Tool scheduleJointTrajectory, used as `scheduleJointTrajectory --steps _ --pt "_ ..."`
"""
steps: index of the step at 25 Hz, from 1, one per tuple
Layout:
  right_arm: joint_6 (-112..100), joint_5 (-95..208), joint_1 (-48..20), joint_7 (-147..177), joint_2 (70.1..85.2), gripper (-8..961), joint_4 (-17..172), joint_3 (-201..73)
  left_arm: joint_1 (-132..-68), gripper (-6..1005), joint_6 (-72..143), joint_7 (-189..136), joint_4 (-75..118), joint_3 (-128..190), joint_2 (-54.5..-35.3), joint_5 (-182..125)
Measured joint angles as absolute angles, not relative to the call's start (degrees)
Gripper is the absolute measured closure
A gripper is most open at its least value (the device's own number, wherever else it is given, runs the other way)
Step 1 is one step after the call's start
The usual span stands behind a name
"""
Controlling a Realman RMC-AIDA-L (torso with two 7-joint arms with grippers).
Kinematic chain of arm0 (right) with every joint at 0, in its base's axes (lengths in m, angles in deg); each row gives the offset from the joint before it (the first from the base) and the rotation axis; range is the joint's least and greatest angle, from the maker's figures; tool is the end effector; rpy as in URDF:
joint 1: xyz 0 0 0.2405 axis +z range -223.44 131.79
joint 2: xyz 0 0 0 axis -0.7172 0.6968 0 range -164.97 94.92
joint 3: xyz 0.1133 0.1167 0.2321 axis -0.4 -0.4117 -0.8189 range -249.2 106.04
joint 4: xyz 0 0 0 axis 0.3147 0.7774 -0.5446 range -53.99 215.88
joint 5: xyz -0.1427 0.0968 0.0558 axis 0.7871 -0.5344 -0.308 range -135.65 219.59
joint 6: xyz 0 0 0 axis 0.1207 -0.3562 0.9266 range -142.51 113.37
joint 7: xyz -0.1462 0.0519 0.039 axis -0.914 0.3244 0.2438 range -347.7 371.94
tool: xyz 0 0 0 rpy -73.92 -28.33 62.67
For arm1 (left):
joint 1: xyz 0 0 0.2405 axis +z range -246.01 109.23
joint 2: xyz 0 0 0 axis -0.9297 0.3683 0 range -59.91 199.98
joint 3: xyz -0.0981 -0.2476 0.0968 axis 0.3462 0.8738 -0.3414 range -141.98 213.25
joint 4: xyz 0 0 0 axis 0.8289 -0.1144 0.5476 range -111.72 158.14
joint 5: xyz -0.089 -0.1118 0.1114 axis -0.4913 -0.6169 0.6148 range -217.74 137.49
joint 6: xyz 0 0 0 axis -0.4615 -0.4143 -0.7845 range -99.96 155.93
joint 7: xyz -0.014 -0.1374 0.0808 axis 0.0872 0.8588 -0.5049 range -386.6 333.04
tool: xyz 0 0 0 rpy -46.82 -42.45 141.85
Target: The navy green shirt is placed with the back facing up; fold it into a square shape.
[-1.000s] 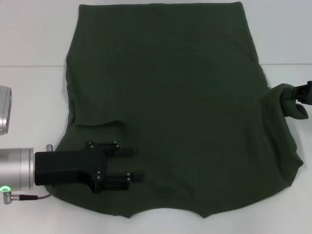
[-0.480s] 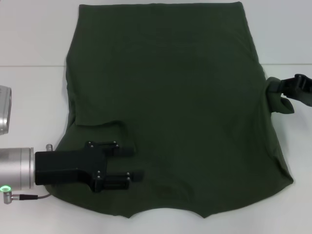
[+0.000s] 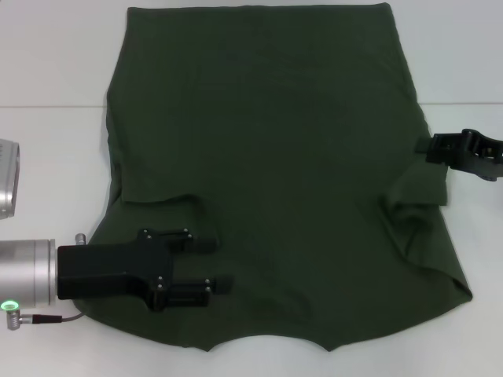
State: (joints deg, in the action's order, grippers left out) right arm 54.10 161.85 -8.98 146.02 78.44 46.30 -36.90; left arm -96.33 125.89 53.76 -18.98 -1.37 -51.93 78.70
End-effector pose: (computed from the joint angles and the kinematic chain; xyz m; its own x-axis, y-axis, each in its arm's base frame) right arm 0.2905 0.4039 0.0216 0.0956 -0.7726 -0.6277 -0.9885 -0.1482 0.0318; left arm -0.2528 0.2938 -0.0359 0.7803 0.3653 0.5076 0.4385 -0.8983 -0.0276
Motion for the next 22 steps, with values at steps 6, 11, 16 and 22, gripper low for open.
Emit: scheduleJointTrajectory --steps 6,11,16,22 --pt "55.0 161.0 -9.1 145.6 78.43 549 46.6 -36.9 -96.0 249 125.9 53.8 -19.0 -1.4 -52.07 78.7" --pt "61.2 153.8 -12.1 137.6 78.43 322 46.8 -37.5 -95.9 248 125.9 55.6 -18.7 -0.7 -52.16 78.2" --pt "74.1 145.5 -19.9 117.2 78.51 203 46.7 -39.7 -96.6 248 126.2 63.8 -17.6 0.5 -50.84 77.7" --pt "80.9 144.7 -29.4 90.6 81.04 208 46.8 -41.6 -97.2 249 126.9 74.4 -15.1 2.1 -48.33 75.9"
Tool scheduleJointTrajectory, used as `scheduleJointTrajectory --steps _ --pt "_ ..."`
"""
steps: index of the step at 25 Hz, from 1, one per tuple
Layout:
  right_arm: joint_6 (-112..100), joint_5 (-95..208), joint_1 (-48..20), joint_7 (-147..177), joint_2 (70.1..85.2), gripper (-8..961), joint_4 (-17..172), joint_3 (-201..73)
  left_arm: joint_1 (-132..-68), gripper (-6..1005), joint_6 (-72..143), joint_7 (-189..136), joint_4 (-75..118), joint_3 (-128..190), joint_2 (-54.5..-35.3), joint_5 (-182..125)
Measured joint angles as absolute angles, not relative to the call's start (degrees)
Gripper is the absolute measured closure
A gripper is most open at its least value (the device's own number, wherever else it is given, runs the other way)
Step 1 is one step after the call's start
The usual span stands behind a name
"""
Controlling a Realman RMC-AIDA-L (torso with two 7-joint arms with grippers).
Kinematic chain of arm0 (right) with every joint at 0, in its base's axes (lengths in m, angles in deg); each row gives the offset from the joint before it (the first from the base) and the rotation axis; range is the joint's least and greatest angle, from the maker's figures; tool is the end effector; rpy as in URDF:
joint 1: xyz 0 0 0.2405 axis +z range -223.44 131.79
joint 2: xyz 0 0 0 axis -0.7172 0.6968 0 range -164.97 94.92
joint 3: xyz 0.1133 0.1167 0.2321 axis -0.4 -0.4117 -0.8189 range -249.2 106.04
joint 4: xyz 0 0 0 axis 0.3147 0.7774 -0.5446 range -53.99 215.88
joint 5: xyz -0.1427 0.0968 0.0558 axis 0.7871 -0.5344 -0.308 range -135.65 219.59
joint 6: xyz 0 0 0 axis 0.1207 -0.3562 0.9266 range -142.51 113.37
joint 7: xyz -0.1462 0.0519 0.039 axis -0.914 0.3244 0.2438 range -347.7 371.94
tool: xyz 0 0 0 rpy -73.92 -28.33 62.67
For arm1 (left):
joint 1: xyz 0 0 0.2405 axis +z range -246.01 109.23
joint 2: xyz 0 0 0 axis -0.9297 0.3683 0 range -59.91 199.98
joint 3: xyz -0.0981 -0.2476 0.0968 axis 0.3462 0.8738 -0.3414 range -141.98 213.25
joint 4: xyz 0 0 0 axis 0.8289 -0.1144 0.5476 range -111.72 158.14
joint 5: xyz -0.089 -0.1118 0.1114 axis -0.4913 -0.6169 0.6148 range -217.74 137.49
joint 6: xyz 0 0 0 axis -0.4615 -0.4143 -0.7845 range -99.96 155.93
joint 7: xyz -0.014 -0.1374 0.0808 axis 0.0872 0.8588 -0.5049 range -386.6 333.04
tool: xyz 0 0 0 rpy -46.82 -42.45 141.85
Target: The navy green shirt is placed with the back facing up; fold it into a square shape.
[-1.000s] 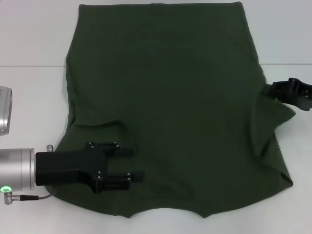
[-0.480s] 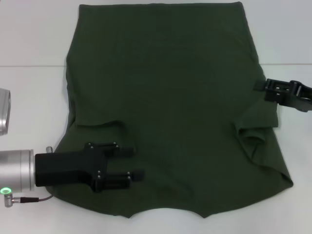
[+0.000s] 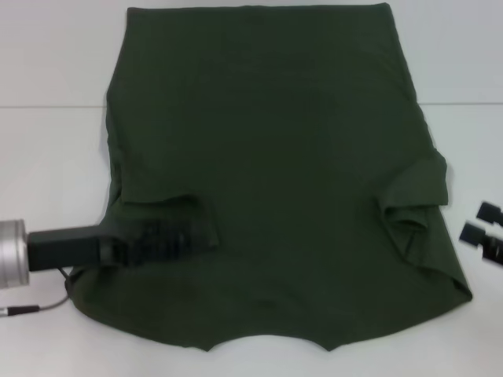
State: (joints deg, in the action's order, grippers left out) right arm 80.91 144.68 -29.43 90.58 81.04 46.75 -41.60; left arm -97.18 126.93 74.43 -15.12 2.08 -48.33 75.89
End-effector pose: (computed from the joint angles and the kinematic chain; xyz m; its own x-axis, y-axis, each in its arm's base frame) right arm 0.3232 0.2689 0.0274 0.5436 -0.3732 -0.7518 -0.7043 -0.6901 -0.1667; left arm -0.2600 0.3048 -0.0107 0.5232 0.6520 0.5488 0.7022 -0.6947 0.1558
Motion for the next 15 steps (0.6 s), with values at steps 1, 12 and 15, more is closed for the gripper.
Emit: scheduleJointTrajectory --steps 1,12,15 --pt "81.3 144.7 -30.5 87.0 81.86 202 46.8 -42.2 -97.2 249 127.2 75.6 -14.9 2.7 -47.96 75.6" --pt "81.9 149.5 -34.7 62.3 84.3 17 53.6 -44.5 -96.1 248 133.0 98.1 -16.7 5.0 -40.4 81.0" --pt "81.3 152.0 -34.1 61.7 84.57 17 53.7 -44.4 -96.2 248 133.5 104.4 -18.8 6.4 -39.04 87.2"
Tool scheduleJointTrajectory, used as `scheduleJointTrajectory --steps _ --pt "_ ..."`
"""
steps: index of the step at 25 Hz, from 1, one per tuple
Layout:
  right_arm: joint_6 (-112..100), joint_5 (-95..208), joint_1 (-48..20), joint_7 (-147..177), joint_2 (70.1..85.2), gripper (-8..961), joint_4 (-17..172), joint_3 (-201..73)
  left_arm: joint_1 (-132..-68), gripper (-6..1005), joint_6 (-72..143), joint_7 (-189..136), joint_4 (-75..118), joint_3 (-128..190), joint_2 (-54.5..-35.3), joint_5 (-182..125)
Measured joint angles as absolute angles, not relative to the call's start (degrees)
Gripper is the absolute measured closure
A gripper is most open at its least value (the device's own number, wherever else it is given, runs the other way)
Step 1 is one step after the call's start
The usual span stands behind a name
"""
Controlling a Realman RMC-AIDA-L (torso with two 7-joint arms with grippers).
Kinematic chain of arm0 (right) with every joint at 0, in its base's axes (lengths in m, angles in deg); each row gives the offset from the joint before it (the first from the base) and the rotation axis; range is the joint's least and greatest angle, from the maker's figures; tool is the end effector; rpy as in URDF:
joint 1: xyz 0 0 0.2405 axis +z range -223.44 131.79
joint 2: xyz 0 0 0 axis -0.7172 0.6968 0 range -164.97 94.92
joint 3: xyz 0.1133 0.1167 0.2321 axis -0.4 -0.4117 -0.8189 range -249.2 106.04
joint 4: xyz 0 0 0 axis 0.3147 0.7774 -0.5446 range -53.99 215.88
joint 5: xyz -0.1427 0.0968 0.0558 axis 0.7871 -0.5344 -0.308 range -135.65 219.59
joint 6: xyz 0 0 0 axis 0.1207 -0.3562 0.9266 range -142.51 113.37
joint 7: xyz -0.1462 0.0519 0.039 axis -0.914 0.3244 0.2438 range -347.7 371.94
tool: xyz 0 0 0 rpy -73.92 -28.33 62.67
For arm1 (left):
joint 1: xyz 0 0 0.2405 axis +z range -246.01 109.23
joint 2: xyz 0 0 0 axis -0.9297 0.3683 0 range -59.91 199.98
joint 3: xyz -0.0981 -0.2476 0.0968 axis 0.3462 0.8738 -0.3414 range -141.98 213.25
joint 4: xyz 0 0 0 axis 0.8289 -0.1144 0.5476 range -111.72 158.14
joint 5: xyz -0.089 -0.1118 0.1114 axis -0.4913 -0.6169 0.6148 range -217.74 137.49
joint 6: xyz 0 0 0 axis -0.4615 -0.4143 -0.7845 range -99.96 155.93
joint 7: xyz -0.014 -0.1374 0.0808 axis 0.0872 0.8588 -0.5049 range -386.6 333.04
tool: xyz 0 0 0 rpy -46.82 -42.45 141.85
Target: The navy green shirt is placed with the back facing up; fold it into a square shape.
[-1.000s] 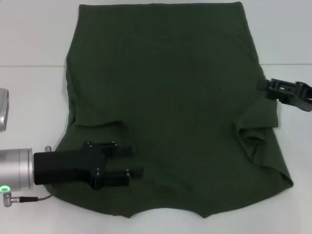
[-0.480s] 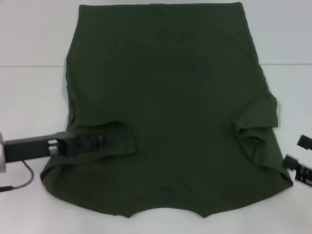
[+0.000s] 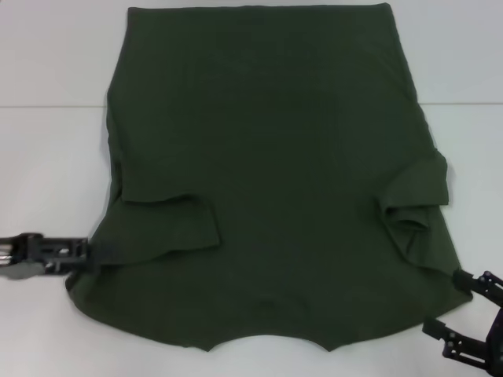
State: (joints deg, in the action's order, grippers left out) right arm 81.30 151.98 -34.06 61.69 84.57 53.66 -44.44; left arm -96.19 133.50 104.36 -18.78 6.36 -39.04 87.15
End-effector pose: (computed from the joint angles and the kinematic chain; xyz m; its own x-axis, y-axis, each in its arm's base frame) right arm 0.3363 0.2187 -0.0224 0.7342 -0.1950 -0.6503 -0.5186 -0.7793 -0.3518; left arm -0.3084 0.2964 0.0563 0.1894 0.9248 0.3299 0.9426 -0.2653 0.2028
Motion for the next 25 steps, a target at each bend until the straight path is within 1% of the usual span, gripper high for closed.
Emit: scheduleJointTrajectory --steps 2,5,13,23,25 --pt "80.8 152.5 -33.5 61.5 84.55 17 54.2 -44.5 -96.7 248 133.9 107.5 -19.4 7.5 -38.43 91.0" --pt "80.6 152.6 -32.8 61.6 84.34 16 54.8 -44.6 -97.5 248 133.7 111.5 -19.5 7.9 -38.03 94.7" --pt "80.7 152.7 -32.5 61.5 84.43 19 55.0 -44.3 -99.1 249 128.2 119.3 -18.7 7.5 -38.92 101.6" --pt "80.6 152.8 -32.2 61.4 84.5 22 55.0 -44.1 -100.2 249 123.8 124.2 -18.7 6.5 -39.09 103.8" --pt "80.6 152.8 -32.2 61.4 84.5 22 55.0 -44.1 -100.8 249 122.5 124.9 -18.9 5.7 -39.64 105.1"
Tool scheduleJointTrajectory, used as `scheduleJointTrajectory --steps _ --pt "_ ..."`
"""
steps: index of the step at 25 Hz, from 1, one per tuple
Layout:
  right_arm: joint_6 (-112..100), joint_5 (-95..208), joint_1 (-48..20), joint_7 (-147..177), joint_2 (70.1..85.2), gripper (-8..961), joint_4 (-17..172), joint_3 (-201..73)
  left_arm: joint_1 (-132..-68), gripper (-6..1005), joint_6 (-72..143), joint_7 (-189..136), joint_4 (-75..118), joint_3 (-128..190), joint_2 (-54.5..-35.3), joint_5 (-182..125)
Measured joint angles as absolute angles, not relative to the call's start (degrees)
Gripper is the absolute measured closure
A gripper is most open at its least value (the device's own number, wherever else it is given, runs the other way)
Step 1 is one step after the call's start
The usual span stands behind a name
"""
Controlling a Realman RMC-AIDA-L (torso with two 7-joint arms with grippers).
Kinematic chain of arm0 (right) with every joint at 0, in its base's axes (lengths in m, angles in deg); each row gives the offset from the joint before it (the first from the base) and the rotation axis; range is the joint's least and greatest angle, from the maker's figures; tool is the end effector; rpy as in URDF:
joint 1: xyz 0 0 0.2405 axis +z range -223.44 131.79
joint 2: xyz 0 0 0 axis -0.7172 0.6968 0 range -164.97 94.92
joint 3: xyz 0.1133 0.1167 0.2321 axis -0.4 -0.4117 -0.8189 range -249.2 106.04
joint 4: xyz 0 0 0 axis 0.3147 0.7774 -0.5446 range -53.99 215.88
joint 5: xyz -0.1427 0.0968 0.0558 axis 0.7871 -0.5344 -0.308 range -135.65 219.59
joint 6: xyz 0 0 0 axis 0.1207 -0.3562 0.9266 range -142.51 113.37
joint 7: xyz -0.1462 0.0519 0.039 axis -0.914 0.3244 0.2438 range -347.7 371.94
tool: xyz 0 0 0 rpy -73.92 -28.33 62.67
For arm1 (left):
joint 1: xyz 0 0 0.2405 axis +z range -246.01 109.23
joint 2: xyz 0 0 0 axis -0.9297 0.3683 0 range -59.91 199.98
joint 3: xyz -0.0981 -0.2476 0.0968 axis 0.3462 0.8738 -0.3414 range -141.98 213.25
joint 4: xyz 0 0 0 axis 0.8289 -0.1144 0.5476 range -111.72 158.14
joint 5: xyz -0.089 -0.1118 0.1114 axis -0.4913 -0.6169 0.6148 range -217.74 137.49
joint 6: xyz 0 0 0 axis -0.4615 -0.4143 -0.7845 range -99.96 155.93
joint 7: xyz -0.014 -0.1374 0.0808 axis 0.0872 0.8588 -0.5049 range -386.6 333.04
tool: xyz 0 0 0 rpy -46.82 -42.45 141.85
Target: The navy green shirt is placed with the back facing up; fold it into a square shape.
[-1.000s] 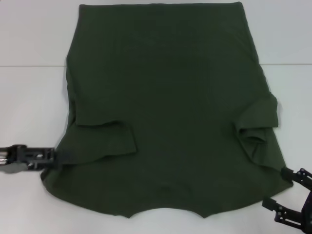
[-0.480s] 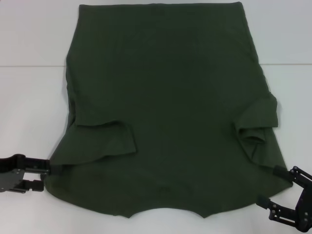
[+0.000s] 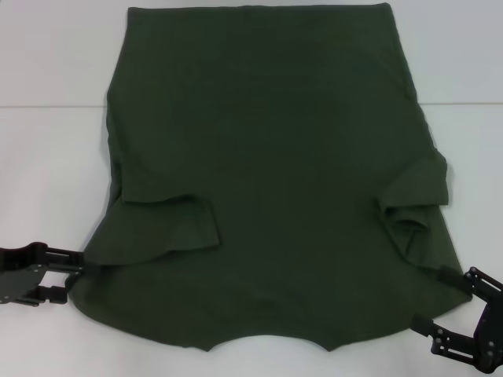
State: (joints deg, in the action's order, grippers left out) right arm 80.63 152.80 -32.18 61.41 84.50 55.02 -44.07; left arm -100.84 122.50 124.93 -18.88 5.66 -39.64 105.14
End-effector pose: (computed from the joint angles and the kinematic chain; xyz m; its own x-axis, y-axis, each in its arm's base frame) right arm 0.3302 0.2266 -0.0281 0.7383 -0.1932 -0.6462 -0.5007 -0.7989 -0.3333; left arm -0.3389 0.3181 0.0435 -0.1274 0.9634 0.2360 0.9901 0.1379 -0.0281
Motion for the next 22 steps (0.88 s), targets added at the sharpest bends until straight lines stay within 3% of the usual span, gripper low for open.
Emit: scheduleJointTrajectory --steps 22 --pt "80.9 152.8 -31.5 61.8 84.5 23 55.0 -44.1 -103.2 248 117.4 127.0 -18.0 1.8 -41.55 107.0"
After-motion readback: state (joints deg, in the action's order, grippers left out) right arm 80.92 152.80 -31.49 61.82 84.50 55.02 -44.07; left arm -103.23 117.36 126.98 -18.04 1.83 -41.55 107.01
